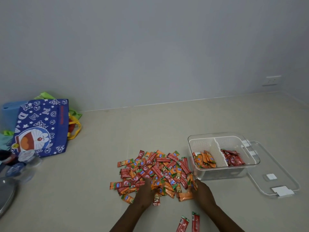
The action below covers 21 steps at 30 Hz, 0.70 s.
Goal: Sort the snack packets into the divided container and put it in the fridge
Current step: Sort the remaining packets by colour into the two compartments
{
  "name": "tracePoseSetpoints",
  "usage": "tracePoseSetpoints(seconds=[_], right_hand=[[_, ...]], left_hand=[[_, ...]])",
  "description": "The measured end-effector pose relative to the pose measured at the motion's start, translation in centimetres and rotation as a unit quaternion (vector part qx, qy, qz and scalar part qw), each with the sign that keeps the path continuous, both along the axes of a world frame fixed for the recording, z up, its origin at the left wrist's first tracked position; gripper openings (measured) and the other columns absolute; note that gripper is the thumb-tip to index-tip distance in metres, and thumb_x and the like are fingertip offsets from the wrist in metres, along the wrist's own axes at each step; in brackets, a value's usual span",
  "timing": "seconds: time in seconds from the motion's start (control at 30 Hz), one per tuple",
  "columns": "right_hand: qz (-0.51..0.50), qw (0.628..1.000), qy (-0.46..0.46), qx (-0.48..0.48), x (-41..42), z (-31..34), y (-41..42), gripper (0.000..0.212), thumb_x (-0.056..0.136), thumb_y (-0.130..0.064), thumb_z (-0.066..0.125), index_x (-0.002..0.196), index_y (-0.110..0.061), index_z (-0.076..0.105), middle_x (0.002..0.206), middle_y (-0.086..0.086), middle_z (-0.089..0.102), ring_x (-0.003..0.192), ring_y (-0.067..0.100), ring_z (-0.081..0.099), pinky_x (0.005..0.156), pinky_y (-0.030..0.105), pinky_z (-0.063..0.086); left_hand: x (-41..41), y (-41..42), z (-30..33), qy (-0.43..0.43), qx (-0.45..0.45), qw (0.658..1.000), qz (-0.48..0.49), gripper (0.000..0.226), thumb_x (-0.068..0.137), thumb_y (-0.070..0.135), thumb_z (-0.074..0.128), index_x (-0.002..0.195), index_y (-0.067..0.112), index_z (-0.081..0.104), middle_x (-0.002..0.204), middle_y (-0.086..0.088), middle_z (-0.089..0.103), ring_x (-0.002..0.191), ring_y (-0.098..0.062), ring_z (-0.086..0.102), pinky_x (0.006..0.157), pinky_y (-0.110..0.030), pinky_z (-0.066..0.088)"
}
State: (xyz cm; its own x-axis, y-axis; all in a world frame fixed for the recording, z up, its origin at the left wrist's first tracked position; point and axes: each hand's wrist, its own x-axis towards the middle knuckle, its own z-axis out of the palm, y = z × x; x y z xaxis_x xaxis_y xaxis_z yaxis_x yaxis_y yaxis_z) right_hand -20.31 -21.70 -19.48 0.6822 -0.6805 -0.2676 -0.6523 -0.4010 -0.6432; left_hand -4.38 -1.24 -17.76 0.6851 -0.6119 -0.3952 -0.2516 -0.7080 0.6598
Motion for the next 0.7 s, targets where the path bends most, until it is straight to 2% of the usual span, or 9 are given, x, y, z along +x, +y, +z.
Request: tracePoseSetpoints(seconds=[0.1, 0.2, 0.3, 0.37, 0.43, 0.5, 0.57, 0.67, 0.7], right_hand=[[0.001, 1.000, -0.023, -0.012, -0.6, 1.0, 0.4, 0.009, 0.084, -0.021, 0.062, 0.091, -0.019, 0.066, 0.098, 0.004, 0.066, 0.091, 0.018, 0.063, 0.073, 0.023, 0.044], [0.039, 0.999, 0.001, 0.000, -1.0, 1.5, 1.1, 0.010, 0.081, -0.024, 0.065, 0.078, -0.029, 0.057, 0.091, -0.004, 0.063, 0.092, 0.016, 0.063, 0.073, 0.023, 0.044], [0.079, 0.996, 0.017, 0.027, -1.5, 1.3, 1.9, 0.013, 0.080, -0.029, 0.067, 0.092, -0.029, 0.061, 0.095, -0.012, 0.065, 0.094, 0.013, 0.064, 0.080, 0.023, 0.048], [0.113, 0.992, 0.052, -0.015, -2.0, 0.8, 2.3, 0.032, 0.083, -0.028, 0.062, 0.115, -0.027, 0.058, 0.111, -0.007, 0.063, 0.109, 0.016, 0.060, 0.087, 0.022, 0.043], [0.116, 0.991, 0.063, -0.020, -2.5, 0.2, 2.3, 0.044, 0.081, -0.034, 0.062, 0.124, -0.027, 0.055, 0.121, -0.004, 0.063, 0.113, 0.016, 0.058, 0.088, 0.022, 0.042], [0.097, 0.993, 0.069, -0.009, -2.5, -0.1, 2.2, 0.037, 0.078, -0.046, 0.066, 0.111, -0.030, 0.063, 0.113, -0.005, 0.067, 0.103, 0.012, 0.062, 0.079, 0.020, 0.042], [0.098, 0.991, 0.090, 0.005, -2.1, -0.2, 1.9, 0.031, 0.075, -0.055, 0.066, 0.096, -0.032, 0.067, 0.101, -0.008, 0.068, 0.090, 0.008, 0.062, 0.073, 0.017, 0.043], [0.136, 0.989, 0.037, 0.036, -0.8, 2.4, 2.2, 0.004, 0.082, -0.040, 0.064, 0.080, -0.038, 0.064, 0.087, -0.017, 0.064, 0.085, 0.002, 0.061, 0.076, 0.018, 0.050], [0.142, 0.988, -0.005, 0.064, -0.5, 3.9, 2.4, 0.008, 0.085, -0.031, 0.064, 0.080, -0.037, 0.065, 0.088, -0.017, 0.066, 0.084, 0.000, 0.063, 0.079, 0.022, 0.052]], left_hand=[[-0.4, -0.6, -0.9, -0.107, 0.077, 0.989, -0.061, 0.058, 0.092, 0.019, 0.051, 0.146, 0.020, 0.029, 0.135, -0.006, 0.057, 0.120, -0.023, 0.057, 0.098, -0.034, 0.049], [-0.4, -0.8, -1.8, -0.180, 0.135, 0.969, -0.098, 0.057, 0.086, 0.025, 0.057, 0.140, 0.028, 0.038, 0.131, -0.004, 0.060, 0.118, -0.023, 0.057, 0.098, -0.036, 0.048], [-0.9, -1.0, -1.8, -0.204, 0.152, 0.958, -0.131, 0.058, 0.084, 0.028, 0.060, 0.140, 0.027, 0.043, 0.133, -0.001, 0.058, 0.123, -0.024, 0.052, 0.102, -0.032, 0.041], [-1.0, -0.9, -2.0, -0.204, 0.133, 0.964, -0.110, 0.051, 0.087, 0.027, 0.054, 0.138, 0.028, 0.047, 0.134, 0.003, 0.057, 0.124, -0.020, 0.051, 0.103, -0.029, 0.040], [-0.5, -0.8, -3.2, -0.183, 0.097, 0.975, -0.079, 0.046, 0.087, 0.027, 0.051, 0.133, 0.033, 0.051, 0.132, 0.007, 0.059, 0.121, -0.016, 0.053, 0.102, -0.030, 0.044], [1.0, -0.9, -6.5, -0.142, 0.043, 0.987, -0.060, 0.038, 0.088, 0.026, 0.051, 0.125, 0.032, 0.058, 0.126, 0.010, 0.062, 0.117, -0.014, 0.056, 0.099, -0.032, 0.047], [0.4, -1.2, -3.5, -0.085, -0.002, 0.996, -0.031, 0.026, 0.091, 0.027, 0.052, 0.113, 0.029, 0.065, 0.117, 0.006, 0.066, 0.109, -0.016, 0.061, 0.094, -0.034, 0.050], [-1.4, -1.6, 2.9, 0.019, -0.095, 0.995, 0.024, 0.017, 0.096, 0.032, 0.052, 0.101, 0.024, 0.067, 0.104, 0.003, 0.071, 0.096, -0.017, 0.067, 0.087, -0.033, 0.054], [-1.7, -1.7, 4.2, 0.059, -0.120, 0.990, 0.044, 0.021, 0.097, 0.037, 0.051, 0.107, 0.025, 0.065, 0.108, 0.004, 0.070, 0.097, -0.015, 0.067, 0.087, -0.032, 0.054]])
